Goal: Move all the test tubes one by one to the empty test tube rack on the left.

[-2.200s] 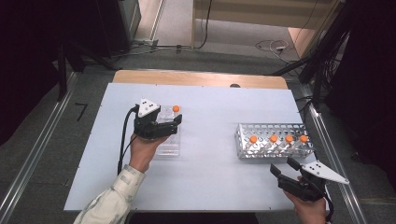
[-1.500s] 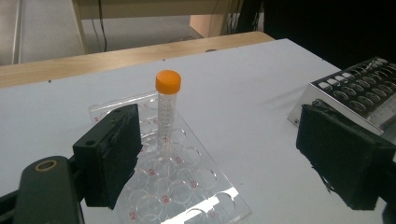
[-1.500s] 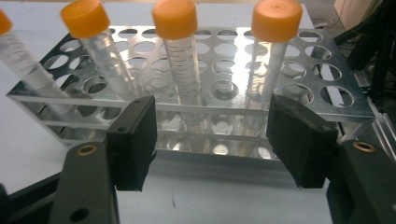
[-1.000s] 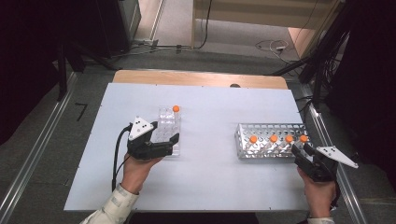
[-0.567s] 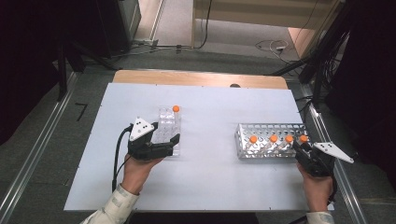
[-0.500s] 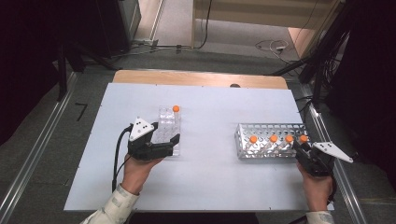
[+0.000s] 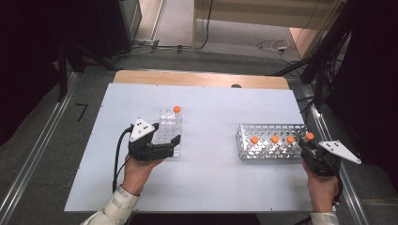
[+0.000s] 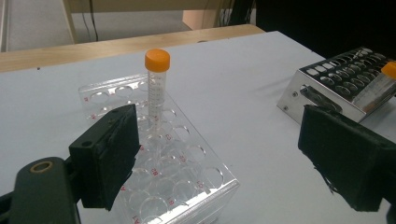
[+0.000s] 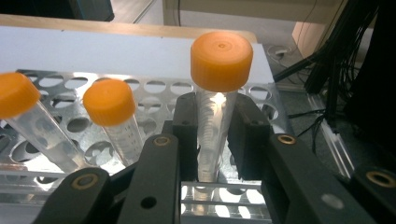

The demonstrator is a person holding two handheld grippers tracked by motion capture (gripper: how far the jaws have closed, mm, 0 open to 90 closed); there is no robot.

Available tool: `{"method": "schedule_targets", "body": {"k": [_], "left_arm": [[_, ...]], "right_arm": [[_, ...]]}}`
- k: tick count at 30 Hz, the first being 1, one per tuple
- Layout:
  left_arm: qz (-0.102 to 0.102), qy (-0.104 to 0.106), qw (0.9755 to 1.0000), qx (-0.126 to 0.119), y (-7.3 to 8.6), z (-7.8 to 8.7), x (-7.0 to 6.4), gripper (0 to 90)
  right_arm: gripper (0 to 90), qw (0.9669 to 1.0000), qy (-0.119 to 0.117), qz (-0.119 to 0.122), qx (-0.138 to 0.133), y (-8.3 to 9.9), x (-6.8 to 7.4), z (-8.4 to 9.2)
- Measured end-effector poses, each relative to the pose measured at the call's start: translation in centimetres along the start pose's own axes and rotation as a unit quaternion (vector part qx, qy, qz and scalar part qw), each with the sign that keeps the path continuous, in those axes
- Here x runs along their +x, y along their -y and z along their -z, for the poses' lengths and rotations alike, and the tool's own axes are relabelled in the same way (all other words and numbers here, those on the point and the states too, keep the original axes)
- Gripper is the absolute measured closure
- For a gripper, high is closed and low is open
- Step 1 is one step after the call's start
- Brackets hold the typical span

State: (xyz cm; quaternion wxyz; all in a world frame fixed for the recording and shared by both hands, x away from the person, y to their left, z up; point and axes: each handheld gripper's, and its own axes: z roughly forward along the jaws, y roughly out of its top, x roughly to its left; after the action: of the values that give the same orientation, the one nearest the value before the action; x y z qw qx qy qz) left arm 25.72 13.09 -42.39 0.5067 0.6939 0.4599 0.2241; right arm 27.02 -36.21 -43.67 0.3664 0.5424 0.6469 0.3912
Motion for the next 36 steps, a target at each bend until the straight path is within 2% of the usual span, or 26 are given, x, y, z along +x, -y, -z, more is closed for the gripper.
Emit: {"method": "schedule_targets", "body": {"k": [7,13,21,26,29,36], "left_arm": [[-0.001,0.001,1.0,0.002,0.0,0.0,0.0,13.0],[0.0,0.002,1.0,0.002,0.1,-0.1,0.0,13.0],[-0.001,0.004,1.0,0.008,0.2,-0.2,-0.1,13.0],[-0.001,0.006,0.9999,0.012,0.3,-0.4,-0.1,13.0],[-0.001,0.005,0.9999,0.013,0.4,-0.5,-0.1,13.0],[0.0,0.006,0.9999,0.012,0.4,-0.4,-0.1,13.0]], "right_arm": [[71.8,0.9997,0.002,0.001,-0.023,-1.1,0.0,1.7],[71.8,0.9994,-0.011,0.004,-0.033,-1.8,0.2,3.5],[71.9,0.9984,-0.047,0.023,-0.02,-1.5,1.6,5.2],[71.9,0.9966,-0.073,0.035,-0.017,-1.4,2.7,6.0],[71.9,0.9951,-0.092,0.035,-0.012,-1.2,3.3,6.1],[71.9,0.9912,-0.121,0.053,0.003,-0.5,5.0,5.9]]}}
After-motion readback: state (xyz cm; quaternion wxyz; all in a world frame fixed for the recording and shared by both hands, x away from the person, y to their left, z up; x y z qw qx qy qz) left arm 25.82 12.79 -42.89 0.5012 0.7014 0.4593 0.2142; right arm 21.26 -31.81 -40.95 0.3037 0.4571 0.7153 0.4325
